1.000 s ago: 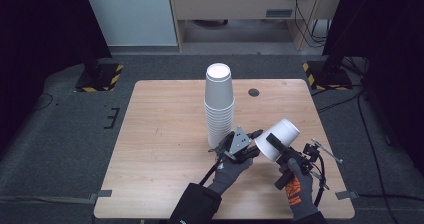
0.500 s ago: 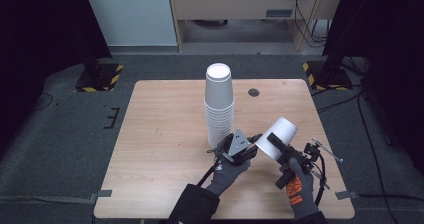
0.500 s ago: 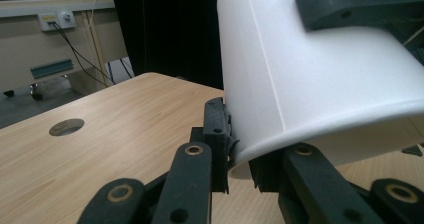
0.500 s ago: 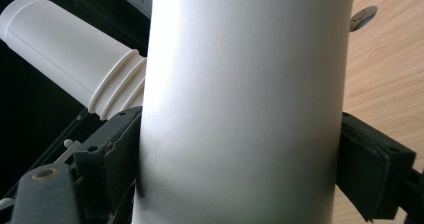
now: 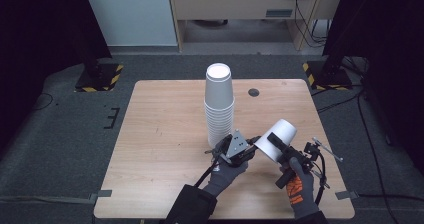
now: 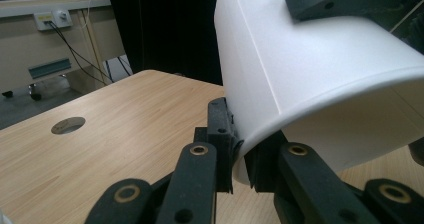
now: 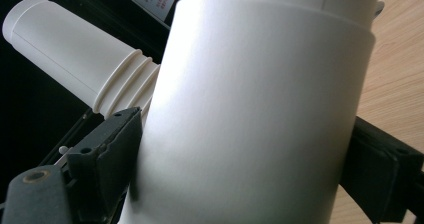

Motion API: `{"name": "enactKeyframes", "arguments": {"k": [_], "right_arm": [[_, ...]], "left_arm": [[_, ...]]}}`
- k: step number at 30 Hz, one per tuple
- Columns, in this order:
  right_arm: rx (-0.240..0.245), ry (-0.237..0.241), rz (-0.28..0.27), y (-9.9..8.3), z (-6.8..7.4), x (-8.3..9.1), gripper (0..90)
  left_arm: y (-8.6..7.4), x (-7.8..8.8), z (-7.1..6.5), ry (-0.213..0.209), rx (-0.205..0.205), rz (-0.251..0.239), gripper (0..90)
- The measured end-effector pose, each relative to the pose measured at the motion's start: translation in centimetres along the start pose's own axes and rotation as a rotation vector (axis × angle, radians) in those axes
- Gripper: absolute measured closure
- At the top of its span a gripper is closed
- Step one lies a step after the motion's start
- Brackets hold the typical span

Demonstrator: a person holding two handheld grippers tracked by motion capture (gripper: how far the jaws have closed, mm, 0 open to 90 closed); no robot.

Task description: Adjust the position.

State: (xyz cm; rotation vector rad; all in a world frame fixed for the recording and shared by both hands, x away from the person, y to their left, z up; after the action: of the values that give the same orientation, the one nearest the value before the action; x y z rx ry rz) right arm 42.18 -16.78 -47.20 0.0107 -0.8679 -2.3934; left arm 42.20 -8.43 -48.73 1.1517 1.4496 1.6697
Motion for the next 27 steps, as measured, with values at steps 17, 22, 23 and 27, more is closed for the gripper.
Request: {"name": "enactKeyframes", "arguments": {"k": [17,22,23,27], "right_arm": [[-0.002,0.028,0.007,0.5,0.2,0.0,7.0],[0.001,0.030,0.009,0.6,0.1,0.0,6.6],[0.006,0.023,0.004,0.6,0.1,0.0,6.7],[0.025,-0.005,-0.028,1.2,-0.5,0.1,8.6]], "left_arm": [[0.4,1.7,-0.4,-0.009,-0.001,0.008,84.7],[0.2,2.1,-0.5,-0.015,0.003,0.021,84.8],[0.2,2.3,-0.5,-0.019,0.007,0.022,85.2],[0.1,3.0,-0.4,-0.025,0.016,0.030,85.5]]}}
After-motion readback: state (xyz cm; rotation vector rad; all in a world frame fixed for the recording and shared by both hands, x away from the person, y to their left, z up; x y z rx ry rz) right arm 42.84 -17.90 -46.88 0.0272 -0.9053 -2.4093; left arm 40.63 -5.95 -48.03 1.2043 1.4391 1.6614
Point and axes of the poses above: each handheld gripper's, and its own axes: x roughly backward along the jaws, y roughly out of its top, z roughly to its left, the point moved 10 cm from there along -x, roughly forward along the jaws, and after that the axes turned 8 degrees about -y, right-handed, at the moved point
